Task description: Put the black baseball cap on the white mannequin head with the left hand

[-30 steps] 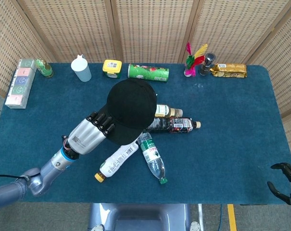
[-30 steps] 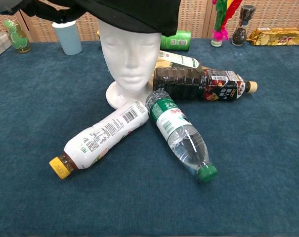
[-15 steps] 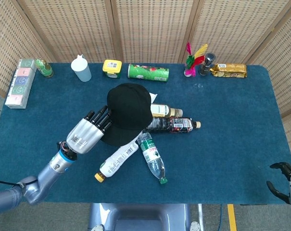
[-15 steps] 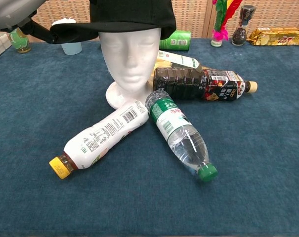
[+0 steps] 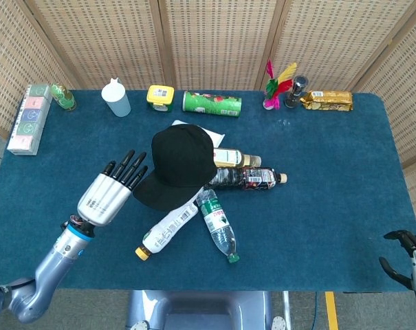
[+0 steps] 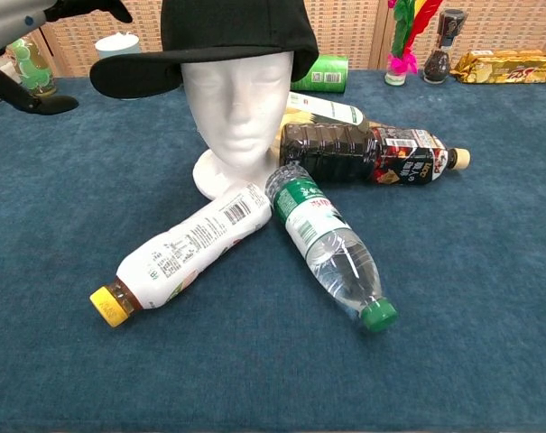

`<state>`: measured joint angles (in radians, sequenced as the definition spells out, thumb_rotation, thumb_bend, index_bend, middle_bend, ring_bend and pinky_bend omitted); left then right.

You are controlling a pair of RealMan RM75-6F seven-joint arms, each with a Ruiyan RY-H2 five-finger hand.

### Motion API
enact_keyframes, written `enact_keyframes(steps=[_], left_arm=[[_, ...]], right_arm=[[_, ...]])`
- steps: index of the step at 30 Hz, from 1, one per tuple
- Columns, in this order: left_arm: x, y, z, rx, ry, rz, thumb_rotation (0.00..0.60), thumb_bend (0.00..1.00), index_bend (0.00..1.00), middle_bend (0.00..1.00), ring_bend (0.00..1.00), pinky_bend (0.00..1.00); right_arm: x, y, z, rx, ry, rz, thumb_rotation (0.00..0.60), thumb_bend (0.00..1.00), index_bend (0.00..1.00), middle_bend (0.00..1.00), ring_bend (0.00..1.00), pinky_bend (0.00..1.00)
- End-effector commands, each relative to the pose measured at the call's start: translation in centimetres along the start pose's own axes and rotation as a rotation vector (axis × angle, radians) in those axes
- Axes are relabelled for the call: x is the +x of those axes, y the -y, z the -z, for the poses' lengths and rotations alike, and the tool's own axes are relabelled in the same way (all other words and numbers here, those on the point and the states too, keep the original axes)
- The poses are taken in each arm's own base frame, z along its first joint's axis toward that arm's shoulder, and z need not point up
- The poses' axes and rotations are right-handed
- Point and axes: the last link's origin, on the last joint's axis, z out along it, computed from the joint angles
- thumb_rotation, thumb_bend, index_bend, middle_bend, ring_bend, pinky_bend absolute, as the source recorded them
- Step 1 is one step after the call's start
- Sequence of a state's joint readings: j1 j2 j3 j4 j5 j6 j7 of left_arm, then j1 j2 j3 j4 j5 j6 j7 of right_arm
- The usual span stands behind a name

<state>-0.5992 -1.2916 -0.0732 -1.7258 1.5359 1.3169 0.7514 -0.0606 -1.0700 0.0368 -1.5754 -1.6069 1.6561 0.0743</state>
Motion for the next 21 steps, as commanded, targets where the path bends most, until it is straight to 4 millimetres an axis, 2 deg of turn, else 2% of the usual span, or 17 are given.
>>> enact_keyframes(steps=[1, 9, 11, 14, 16, 19, 21], left_arm=[[0.0, 0.7, 1.7, 0.04, 0.038, 0.062, 0.6, 0.23, 0.15, 0.03, 0.0, 0.33], [0.2, 3.0, 6.2, 0.158, 0.076, 0.179, 0.6, 0.23, 0.15, 0.03, 0.0, 0.33], [0.1, 4.3, 8.9, 0.275, 0.102, 0.269, 0.6, 0.23, 0.19, 0.03, 0.0, 0.33], [-0.1, 5.3, 11.7, 0.341, 0.126, 0.298, 0.6, 0.23, 0.31, 0.06, 0.01, 0.35], [-0.4, 6.1, 14.5, 0.396, 0.184, 0.316, 0.6, 0.23, 0.35, 0.09, 0.02, 0.36], [-0.1, 7.3, 17.7, 0.479, 0.221, 0.331, 0.6, 0.23, 0.38, 0.14, 0.06, 0.38], [0.0, 7.7, 18.8, 0.513, 0.218, 0.338, 0.6, 0.23, 0.4, 0.17, 0.09, 0.4]], right_arm=[[0.0, 0.0, -0.1, 0.001, 0.003, 0.002, 0.6, 0.26, 0.39, 0.42, 0.48, 0.49], [-0.2, 0.2, -0.6, -0.001, 0.023, 0.012, 0.6, 0.26, 0.39, 0.43, 0.47, 0.47], [-0.3, 0.3, -0.9, 0.005, 0.033, 0.017, 0.6, 0.26, 0.4, 0.44, 0.47, 0.47], [-0.4, 0.5, -1.1, 0.007, 0.047, 0.023, 0.6, 0.26, 0.42, 0.46, 0.47, 0.47], [-0.5, 0.7, -1.4, 0.014, 0.055, 0.023, 0.6, 0.26, 0.43, 0.47, 0.47, 0.47], [-0.7, 1.1, -1.6, 0.023, 0.06, 0.022, 0.6, 0.26, 0.45, 0.47, 0.47, 0.48], [-0.8, 1.3, -1.7, 0.029, 0.062, 0.021, 0.6, 0.26, 0.46, 0.48, 0.48, 0.49]])
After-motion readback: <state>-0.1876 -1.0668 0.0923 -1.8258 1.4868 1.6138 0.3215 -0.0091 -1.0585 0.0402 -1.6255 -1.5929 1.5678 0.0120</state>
